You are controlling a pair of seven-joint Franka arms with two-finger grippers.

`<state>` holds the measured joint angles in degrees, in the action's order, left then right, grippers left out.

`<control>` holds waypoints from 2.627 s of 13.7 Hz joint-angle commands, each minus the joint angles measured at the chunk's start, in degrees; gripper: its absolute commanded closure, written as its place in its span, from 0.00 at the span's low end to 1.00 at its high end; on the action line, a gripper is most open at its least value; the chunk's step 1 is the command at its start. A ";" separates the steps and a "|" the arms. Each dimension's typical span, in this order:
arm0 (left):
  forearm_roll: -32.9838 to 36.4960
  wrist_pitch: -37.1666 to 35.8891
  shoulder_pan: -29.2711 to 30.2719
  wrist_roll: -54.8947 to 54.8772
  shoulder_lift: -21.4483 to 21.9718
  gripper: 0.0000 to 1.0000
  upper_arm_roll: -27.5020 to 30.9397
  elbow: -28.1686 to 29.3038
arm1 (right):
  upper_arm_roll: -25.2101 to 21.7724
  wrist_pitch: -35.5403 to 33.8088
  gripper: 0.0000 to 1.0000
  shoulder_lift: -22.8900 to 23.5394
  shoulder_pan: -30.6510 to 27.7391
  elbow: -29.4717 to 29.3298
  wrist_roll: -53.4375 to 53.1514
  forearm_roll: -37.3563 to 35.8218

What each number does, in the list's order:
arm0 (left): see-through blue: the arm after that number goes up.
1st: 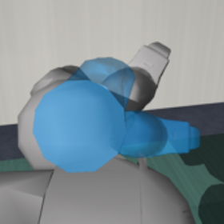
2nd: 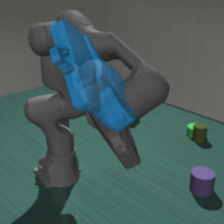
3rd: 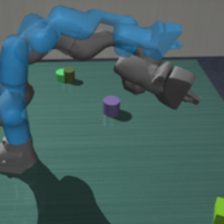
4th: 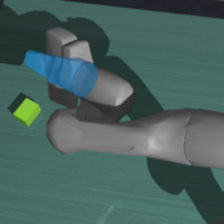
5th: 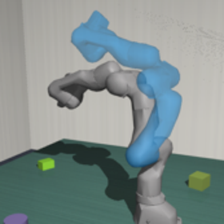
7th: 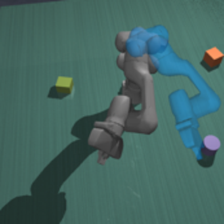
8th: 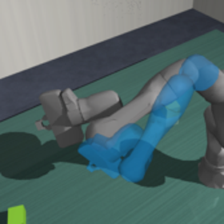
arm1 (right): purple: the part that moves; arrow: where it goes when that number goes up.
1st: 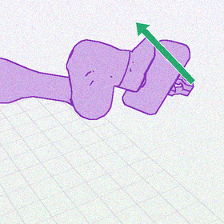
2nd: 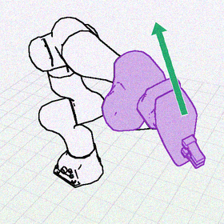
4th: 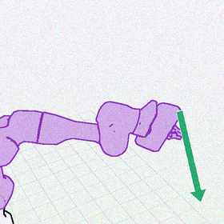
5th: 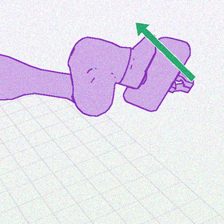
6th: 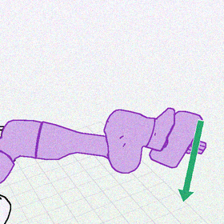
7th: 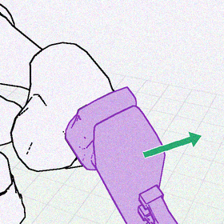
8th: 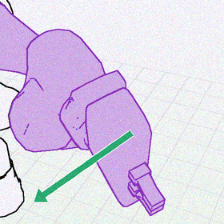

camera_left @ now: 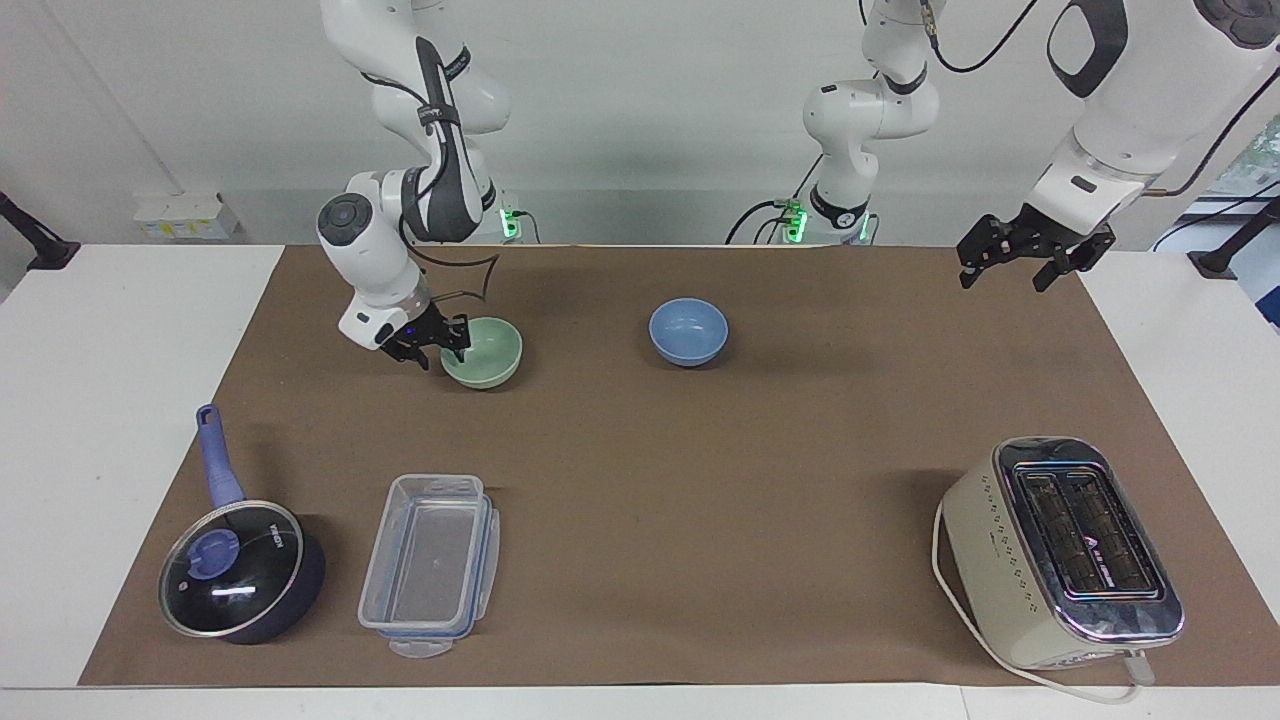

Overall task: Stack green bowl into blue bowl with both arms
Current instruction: 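Grasp the green bowl rim with the right gripper and lift it, then carry the green bowl over the blue bowl and lower it inside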

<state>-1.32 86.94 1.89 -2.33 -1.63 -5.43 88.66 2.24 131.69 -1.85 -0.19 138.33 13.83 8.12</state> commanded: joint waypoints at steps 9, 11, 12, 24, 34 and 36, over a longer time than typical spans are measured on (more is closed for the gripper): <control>-0.44 -0.46 0.66 0.49 -0.31 0.00 -0.37 -1.20 | 0.66 -11.89 1.00 -5.35 7.11 -5.97 -7.12 7.53; -0.44 -0.46 0.66 0.49 -0.31 0.00 -0.37 -1.20 | 0.75 -11.90 1.00 -6.15 12.38 -6.93 -15.29 7.44; -0.44 -0.46 0.75 0.49 -0.31 0.00 -0.37 -1.20 | 0.75 -11.55 1.00 -6.06 15.54 -7.80 -19.59 7.44; -0.44 -0.46 0.66 0.49 -0.31 0.00 -0.46 -1.20 | 0.84 0.14 1.00 0.52 32.45 -10.71 -37.12 6.39; -0.44 -0.46 0.66 0.49 -0.31 0.00 -0.46 -1.20 | 1.01 3.04 1.00 4.92 36.31 -11.07 -40.73 5.51; -0.44 -0.46 0.66 0.49 -0.31 0.00 -0.46 -1.20 | 1.01 5.31 1.00 6.24 36.32 -11.07 -40.73 4.98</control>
<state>-1.32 86.94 1.90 -2.29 -1.63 -5.43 88.64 3.24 134.45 3.18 36.02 127.38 -25.16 14.27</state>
